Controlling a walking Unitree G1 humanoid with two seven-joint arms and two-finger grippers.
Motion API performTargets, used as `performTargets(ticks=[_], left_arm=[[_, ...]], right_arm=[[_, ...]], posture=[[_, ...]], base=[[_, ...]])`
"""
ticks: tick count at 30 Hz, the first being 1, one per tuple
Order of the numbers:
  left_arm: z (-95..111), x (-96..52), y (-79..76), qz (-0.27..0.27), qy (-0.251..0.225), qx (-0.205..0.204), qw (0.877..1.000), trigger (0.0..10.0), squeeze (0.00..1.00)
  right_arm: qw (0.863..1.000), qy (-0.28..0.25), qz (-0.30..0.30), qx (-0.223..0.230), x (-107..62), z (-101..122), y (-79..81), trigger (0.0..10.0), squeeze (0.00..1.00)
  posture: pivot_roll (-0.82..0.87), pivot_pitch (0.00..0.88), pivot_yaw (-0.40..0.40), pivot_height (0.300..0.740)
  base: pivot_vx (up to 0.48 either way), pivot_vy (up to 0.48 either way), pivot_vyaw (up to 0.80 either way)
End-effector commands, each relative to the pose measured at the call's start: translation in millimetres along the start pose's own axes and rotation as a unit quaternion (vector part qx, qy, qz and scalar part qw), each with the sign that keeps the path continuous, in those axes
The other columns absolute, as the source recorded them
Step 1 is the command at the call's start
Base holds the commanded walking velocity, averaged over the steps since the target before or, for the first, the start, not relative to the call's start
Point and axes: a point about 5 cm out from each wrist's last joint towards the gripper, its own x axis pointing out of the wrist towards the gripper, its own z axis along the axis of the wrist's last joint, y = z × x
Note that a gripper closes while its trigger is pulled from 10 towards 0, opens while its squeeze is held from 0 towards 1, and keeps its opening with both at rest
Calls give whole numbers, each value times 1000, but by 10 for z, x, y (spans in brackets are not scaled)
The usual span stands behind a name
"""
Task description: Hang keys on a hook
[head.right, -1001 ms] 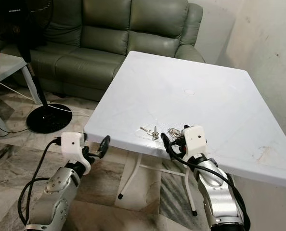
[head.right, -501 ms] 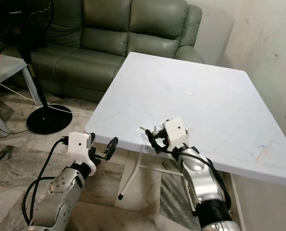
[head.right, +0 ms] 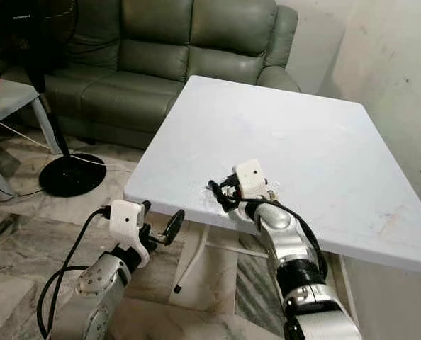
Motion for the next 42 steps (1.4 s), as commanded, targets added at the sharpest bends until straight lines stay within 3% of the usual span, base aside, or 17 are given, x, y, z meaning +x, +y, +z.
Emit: performTargets(ticks=[1, 16, 22, 23, 24, 25, 42], left_arm=[[7, -26, -60, -9, 3, 2, 1000, 10000, 0], [-133, -407, -194, -4, 51, -15, 999, 10000, 0], [-142, -477, -222, 6, 61, -22, 998, 10000, 0], [-141, -488, -227, 8, 63, -24, 998, 10000, 0], [-140, -496, -231, 8, 64, -25, 998, 10000, 0], [-145, -515, -237, 11, 66, -27, 997, 10000, 0], [-137, -537, -233, 35, 69, -33, 996, 10000, 0]], right_arm=[[1000, -2, -17, 12, 7, 17, -64, 10000, 0], [998, 18, -58, 30, -107, -106, -320, 10000, 0], [998, 22, -57, 33, -125, -122, -353, 9882, 0], [998, 12, -53, 35, -130, -105, -359, 2667, 0], [998, 5, -50, 36, -133, -92, -362, 2667, 0], [998, -12, -38, 46, -140, -58, -370, 0, 0], [999, -12, -28, 19, -187, -12, -480, 0, 0]], posture=[[63, 123, -115, 740], [88, 252, -122, 740], [92, 288, -128, 740], [95, 293, -132, 740], [95, 293, -132, 740], [96, 300, -136, 740], [99, 309, -154, 740]], base=[[0, 0, 0], [0, 0, 0], [0, 0, 0], [0, 0, 0], [0, 0, 0], [0, 0, 0], [0, 0, 0]])
